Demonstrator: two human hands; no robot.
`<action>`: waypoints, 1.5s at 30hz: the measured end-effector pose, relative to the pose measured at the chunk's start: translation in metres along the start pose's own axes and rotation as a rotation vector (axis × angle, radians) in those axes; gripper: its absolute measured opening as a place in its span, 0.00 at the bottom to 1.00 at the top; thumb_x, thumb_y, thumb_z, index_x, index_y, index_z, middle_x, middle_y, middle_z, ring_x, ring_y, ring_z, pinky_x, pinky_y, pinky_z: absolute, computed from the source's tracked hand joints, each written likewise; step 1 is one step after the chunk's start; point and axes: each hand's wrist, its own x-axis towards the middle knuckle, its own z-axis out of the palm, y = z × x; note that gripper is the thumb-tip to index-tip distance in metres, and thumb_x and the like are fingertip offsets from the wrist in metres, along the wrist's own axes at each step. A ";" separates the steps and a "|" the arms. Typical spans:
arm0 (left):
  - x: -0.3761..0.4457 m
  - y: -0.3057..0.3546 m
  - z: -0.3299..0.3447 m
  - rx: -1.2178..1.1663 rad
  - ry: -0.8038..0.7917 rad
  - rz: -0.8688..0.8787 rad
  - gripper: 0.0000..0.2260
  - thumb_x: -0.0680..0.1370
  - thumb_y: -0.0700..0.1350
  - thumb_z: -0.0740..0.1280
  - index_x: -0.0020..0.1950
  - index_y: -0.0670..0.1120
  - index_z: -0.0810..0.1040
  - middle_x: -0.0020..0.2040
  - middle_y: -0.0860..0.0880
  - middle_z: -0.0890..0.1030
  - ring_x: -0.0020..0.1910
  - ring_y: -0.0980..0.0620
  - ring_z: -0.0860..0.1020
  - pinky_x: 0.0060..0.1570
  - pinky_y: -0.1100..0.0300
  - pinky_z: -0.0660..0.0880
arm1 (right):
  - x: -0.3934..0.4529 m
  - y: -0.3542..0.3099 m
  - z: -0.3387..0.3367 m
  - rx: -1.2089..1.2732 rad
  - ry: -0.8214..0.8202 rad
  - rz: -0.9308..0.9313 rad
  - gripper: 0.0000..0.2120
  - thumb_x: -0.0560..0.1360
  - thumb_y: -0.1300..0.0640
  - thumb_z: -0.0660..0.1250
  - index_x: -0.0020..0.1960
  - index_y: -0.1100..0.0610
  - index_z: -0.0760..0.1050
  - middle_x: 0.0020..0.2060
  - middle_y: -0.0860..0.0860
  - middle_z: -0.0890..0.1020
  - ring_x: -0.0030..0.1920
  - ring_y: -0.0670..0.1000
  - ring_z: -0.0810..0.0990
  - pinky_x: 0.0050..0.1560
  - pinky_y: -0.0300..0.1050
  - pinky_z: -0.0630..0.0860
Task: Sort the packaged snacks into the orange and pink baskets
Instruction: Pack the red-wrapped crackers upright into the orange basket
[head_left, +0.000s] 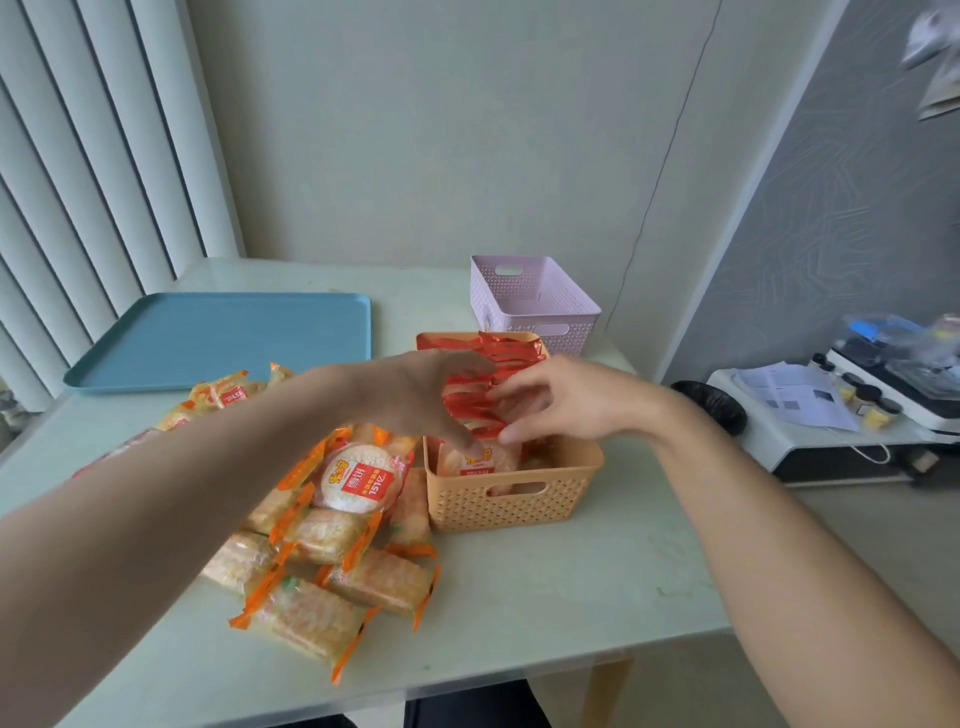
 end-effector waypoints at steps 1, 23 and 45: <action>0.002 0.001 0.006 0.017 0.022 0.029 0.37 0.69 0.58 0.78 0.74 0.59 0.68 0.70 0.58 0.72 0.69 0.54 0.71 0.67 0.58 0.67 | -0.004 0.002 -0.010 -0.013 0.020 0.013 0.19 0.71 0.55 0.79 0.61 0.50 0.83 0.49 0.42 0.87 0.52 0.43 0.85 0.59 0.42 0.79; 0.013 -0.011 0.027 0.583 -0.051 0.007 0.29 0.74 0.70 0.61 0.67 0.53 0.79 0.83 0.55 0.45 0.78 0.48 0.29 0.76 0.39 0.34 | 0.018 -0.015 0.027 -0.773 -0.343 0.208 0.11 0.75 0.51 0.72 0.53 0.54 0.76 0.38 0.46 0.75 0.45 0.55 0.78 0.48 0.45 0.79; 0.018 -0.004 0.033 0.118 -0.032 0.015 0.35 0.78 0.65 0.64 0.81 0.60 0.53 0.82 0.60 0.52 0.81 0.51 0.38 0.77 0.41 0.37 | -0.025 0.003 -0.015 -0.029 0.627 -0.085 0.18 0.65 0.65 0.80 0.47 0.48 0.79 0.42 0.41 0.80 0.42 0.41 0.78 0.44 0.37 0.71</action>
